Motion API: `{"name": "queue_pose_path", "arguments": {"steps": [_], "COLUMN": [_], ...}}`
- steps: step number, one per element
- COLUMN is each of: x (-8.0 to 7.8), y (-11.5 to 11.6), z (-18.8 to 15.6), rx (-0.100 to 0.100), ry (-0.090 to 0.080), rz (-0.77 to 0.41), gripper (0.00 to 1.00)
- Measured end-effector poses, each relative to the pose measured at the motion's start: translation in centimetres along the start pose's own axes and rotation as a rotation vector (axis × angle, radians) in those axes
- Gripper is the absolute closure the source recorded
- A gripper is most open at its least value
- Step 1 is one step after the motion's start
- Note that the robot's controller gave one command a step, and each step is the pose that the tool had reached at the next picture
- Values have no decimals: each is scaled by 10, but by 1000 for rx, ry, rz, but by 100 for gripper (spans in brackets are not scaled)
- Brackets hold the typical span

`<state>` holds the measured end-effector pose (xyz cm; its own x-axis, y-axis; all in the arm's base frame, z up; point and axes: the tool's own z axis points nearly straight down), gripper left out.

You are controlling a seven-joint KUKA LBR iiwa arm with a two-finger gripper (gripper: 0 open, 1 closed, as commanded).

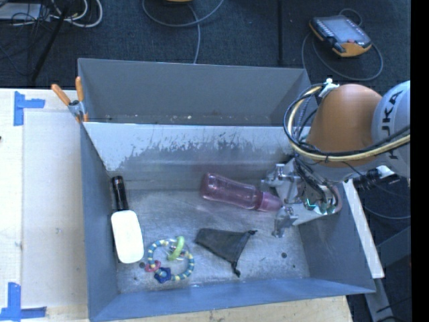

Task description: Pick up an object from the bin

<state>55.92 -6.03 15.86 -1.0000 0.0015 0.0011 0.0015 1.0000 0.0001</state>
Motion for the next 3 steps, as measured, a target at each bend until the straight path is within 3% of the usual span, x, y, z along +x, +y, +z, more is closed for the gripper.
{"name": "queue_pose_path", "arguments": {"steps": [1,2,3], "x": [1,1,30], "y": [37,37,55], "z": [83,83,-58], "rx": [-1,-1,-1], "ry": [0,0,-2], "rz": [-543,-543,-596], "gripper": [100,100,100]}}
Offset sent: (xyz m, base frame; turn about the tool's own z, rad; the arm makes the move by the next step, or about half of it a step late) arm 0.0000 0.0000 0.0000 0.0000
